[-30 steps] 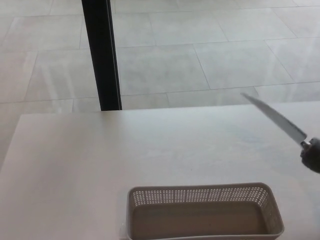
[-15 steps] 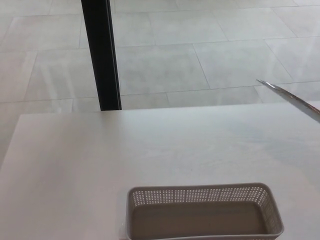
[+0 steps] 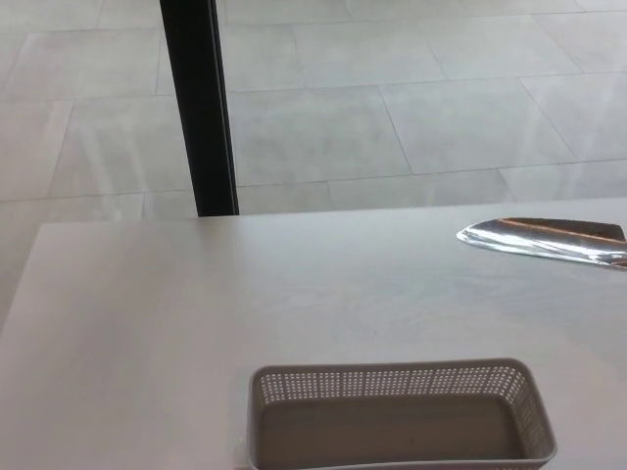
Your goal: A garden tool is kept on the righthand side and a container is kept on the lefthand side on a desk infront of the robot. the robot uses its right hand to pick up the garden tool and makes a scooping motion inside the container
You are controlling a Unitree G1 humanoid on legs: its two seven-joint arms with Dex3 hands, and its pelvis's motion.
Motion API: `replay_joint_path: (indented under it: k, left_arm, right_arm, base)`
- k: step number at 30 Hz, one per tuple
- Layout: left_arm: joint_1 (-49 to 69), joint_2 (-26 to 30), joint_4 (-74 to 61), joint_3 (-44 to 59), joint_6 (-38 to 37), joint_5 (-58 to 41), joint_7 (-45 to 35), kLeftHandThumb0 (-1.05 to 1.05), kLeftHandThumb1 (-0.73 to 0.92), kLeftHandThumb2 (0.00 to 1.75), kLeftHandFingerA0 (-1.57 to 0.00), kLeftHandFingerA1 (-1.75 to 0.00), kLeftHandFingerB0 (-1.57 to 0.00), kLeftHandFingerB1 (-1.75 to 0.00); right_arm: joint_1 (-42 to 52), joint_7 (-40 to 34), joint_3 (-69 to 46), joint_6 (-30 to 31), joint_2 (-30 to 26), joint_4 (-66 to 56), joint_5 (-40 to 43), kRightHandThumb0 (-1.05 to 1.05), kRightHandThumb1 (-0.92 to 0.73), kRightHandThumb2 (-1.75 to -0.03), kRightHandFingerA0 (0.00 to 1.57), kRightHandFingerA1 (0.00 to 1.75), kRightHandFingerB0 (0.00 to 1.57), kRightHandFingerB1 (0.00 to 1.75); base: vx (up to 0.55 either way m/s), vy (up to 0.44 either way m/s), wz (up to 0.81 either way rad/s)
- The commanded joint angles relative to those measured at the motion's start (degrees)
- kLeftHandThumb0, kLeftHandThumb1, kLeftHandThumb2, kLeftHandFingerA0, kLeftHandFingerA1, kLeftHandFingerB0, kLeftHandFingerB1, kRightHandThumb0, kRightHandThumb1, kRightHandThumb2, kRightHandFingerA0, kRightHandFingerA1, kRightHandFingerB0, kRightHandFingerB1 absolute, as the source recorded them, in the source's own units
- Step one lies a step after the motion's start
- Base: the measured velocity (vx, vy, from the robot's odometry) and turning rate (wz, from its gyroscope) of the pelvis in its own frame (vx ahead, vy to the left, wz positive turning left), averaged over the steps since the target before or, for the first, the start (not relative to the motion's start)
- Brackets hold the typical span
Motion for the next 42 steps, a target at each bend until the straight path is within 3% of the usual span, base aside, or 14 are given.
replay_joint_path:
  k: [1, 3, 5, 8, 9, 12, 14, 21, 27, 29, 34, 35, 36, 42]
  left_arm:
    - [-0.4, 2.6, 0.1, 0.2, 1.5, -0.6, 0.7, -0.38, 0.68, 0.61, -0.65, -0.72, -0.49, -0.57]
    - [-0.6, 2.6, 0.9, 0.2, 1.3, -0.6, 0.7, -0.38, 0.68, 0.61, -0.65, -0.71, -0.49, -0.57]
    - [-0.4, 2.6, 0.7, 0.3, 1.4, -0.8, 0.5, -0.39, 0.67, 0.61, -0.63, -0.71, -0.46, -0.56]
    - [-0.2, 2.5, 0.4, 1.0, 1.5, -1.5, 0.3, -0.37, 0.66, 0.59, -0.65, -0.73, -0.48, -0.57]
    - [-0.7, 2.6, 1.1, 1.1, 2.3, -1.5, 0.9, -0.38, 0.66, 0.58, -0.66, -0.71, -0.49, -0.56]
    - [-0.6, 2.7, 1.4, 0.8, 1.8, -1.1, 0.6, -0.38, 0.66, 0.6, -0.67, -0.72, -0.47, -0.55]
    - [-0.5, 2.7, 0.8, 0.5, 2.0, -0.8, 1.0, -0.38, 0.64, 0.59, -0.68, -0.73, -0.51, -0.56]
    - [-0.5, 2.7, 0.5, -0.1, 1.2, -0.5, 0.7, -0.37, 0.68, 0.6, -0.66, -0.75, -0.49, -0.58]
    - [0.0, 2.5, 0.4, 0.8, 1.3, -1.3, 0.4, -0.39, 0.66, 0.6, -0.65, -0.74, -0.49, -0.58]
    - [-0.1, 2.6, 0.3, 0.0, 2.1, -0.5, 1.5, -0.4, 0.65, 0.59, -0.7, -0.71, -0.51, -0.56]
    - [0.6, 2.5, -0.5, 0.3, 1.6, -0.9, 0.2, -0.39, 0.67, 0.61, -0.64, -0.74, -0.46, -0.56]
    - [0.6, 2.5, -0.6, 0.4, 1.8, -1.1, 0.2, -0.39, 0.66, 0.6, -0.66, -0.75, -0.46, -0.55]
    - [0.4, 2.5, 0.0, 0.4, 1.8, -1.1, 0.3, -0.38, 0.67, 0.6, -0.64, -0.71, -0.46, -0.54]
    - [-0.2, 2.3, 1.1, 1.6, 1.3, -2.1, -0.4, -0.36, 0.68, 0.6, -0.63, -0.69, -0.47, -0.55]
  right_arm:
    - [-0.9, -12.8, 1.6, -8.1, -6.1, -3.8, -8.7, -0.31, -0.53, -0.76, 1.05, 1.38, 0.92, 1.11]
    - [-0.9, -12.8, 1.7, -9.1, -6.1, -3.9, -8.5, -0.29, -0.52, -0.77, 1.02, 1.47, 0.92, 1.16]
    - [-1.4, -15.0, 2.8, -9.2, -6.1, -3.9, -10.4, -0.23, -0.49, -0.9, 1.0, 1.61, 0.79, 1.4]
    - [-1.5, -15.3, 4.4, -10.3, -6.0, -3.5, -11.6, -0.26, -0.55, -0.82, 0.97, 1.59, 0.77, 1.35]
    - [-1.3, -16.1, 5.1, -9.5, -6.3, -3.9, -13.1, -0.29, -0.55, -0.78, 0.97, 1.56, 0.83, 1.27]
    - [-1.5, -18.1, 6.7, -9.2, -7.0, -4.1, -15.4, -0.32, -0.54, -0.8, 0.96, 1.52, 0.87, 1.18]
    - [-1.6, -18.5, 7.5, -9.5, -7.1, -3.7, -15.8, -0.26, -0.5, -0.81, 0.97, 1.59, 0.86, 1.23]
    - [-2.7, -19.2, 9.3, -8.7, -7.0, -2.6, -17.4, -0.27, -0.52, -0.85, 0.98, 1.56, 0.82, 1.21]
    - [-1.6, -16.4, 7.8, -6.6, -6.3, -2.6, -15.7, -0.21, -0.48, -0.77, 0.95, 1.63, 0.85, 1.24]
    - [-0.2, -12.1, 5.8, -4.3, -5.4, -2.9, -12.9, -0.14, -0.45, -0.73, 0.96, 1.61, 0.86, 1.23]
    - [1.5, -4.5, 1.6, -0.1, -3.1, -2.5, -8.4, -0.21, -0.52, -0.6, 0.96, 1.67, 0.88, 1.11]
    - [1.8, -3.5, 1.1, 0.7, -2.7, -2.6, -8.0, -0.22, -0.54, -0.59, 0.94, 1.69, 0.86, 1.16]
    - [2.1, -2.2, 0.5, 1.5, -2.5, -3.0, -7.6, -0.28, -0.5, -0.6, 0.95, 1.62, 0.9, 1.07]
    - [2.4, 2.1, -1.5, 2.7, -1.5, -3.4, -6.7, -0.28, -0.56, -0.6, 0.93, 1.63, 0.87, 1.04]
  base:
    - [0.0, 0.0, 0.0]
    - [0.0, 0.0, 0.0]
    - [0.0, 0.0, 0.0]
    - [0.0, 0.0, 0.0]
    - [0.0, 0.0, 0.0]
    - [0.0, 0.0, 0.0]
    - [0.0, 0.0, 0.0]
    - [0.0, 0.0, 0.0]
    - [0.0, 0.0, 0.0]
    - [0.0, 0.0, 0.0]
    - [0.0, 0.0, 0.0]
    - [0.0, 0.0, 0.0]
    - [0.0, 0.0, 0.0]
    - [0.0, 0.0, 0.0]
